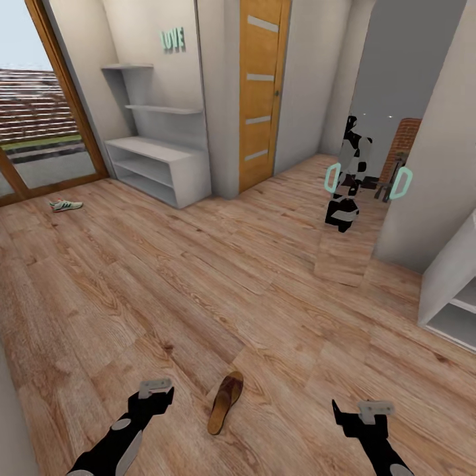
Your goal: Pick up the two gym shoes and the two sandals from the corridor floor and place them onto the hallstand (shoe rack) in the corridor, making sure they are on the rack and not on the floor. Arrange them so the two gym shoes are next to each other and the two sandals are next to each other.
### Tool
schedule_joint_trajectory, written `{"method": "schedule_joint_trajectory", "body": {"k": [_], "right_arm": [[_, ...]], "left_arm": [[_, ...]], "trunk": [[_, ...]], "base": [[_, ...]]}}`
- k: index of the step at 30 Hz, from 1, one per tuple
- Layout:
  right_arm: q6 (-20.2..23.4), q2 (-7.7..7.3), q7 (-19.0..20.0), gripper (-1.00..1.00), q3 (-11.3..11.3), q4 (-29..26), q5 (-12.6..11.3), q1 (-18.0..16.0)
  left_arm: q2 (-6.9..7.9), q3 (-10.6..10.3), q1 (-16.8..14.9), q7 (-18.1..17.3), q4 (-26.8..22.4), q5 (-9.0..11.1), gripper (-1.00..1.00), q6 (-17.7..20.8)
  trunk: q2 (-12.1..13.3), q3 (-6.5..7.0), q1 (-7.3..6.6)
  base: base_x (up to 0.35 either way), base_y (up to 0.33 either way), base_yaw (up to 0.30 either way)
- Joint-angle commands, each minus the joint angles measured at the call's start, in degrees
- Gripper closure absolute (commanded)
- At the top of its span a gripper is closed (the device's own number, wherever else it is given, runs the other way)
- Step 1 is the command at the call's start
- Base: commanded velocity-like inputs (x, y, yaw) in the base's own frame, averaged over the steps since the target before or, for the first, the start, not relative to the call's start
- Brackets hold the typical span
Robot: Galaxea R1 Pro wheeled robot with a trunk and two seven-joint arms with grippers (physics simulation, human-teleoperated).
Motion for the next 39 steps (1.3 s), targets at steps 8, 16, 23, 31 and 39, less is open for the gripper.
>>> {"method": "schedule_joint_trajectory", "body": {"k": [8, 16, 23, 31, 39], "right_arm": [[-0.1, -0.07, 0.1, -1.0, 0.0, 0.2, 0.1, -0.1], [-0.2, -0.36, 0.1, -1.0, 0.0, 2.3, 0.0, -0.1], [-0.2, -0.38, 0.0, -1.0, -0.1, 2.6, 0.0, -0.1], [-0.2, -0.33, 0.0, -1.0, -0.1, 2.6, 0.0, -0.1], [-0.3, -0.31, 0.0, -1.0, -0.1, 2.6, -0.1, -0.1]], "left_arm": [[-0.12, -0.1, 0.0, -0.1, 0.0, 0.3, -1.0, -0.2], [-0.18, -0.1, -0.1, -0.2, -0.1, 0.3, -1.0, -0.2], [-0.22, -0.1, -0.1, -0.2, -0.1, 0.3, -1.0, -0.2], [-0.27, -0.1, -0.1, -0.2, -0.1, 0.3, -1.0, -0.2], [-0.21, -0.1, -0.1, -0.2, -0.1, 0.3, -1.0, -0.3]], "trunk": [[0.0, -0.04, -0.01], [0.0, -0.04, -0.01], [0.0, -0.04, -0.01], [0.0, -0.04, -0.01], [0.0, -0.04, -0.01]], "base": [[0.0, 0.0, 0.0], [0.0, 0.0, 0.0], [0.0, 0.033, 0.0], [0.0, 0.102, 0.116], [0.0, 0.021, 0.257]]}}
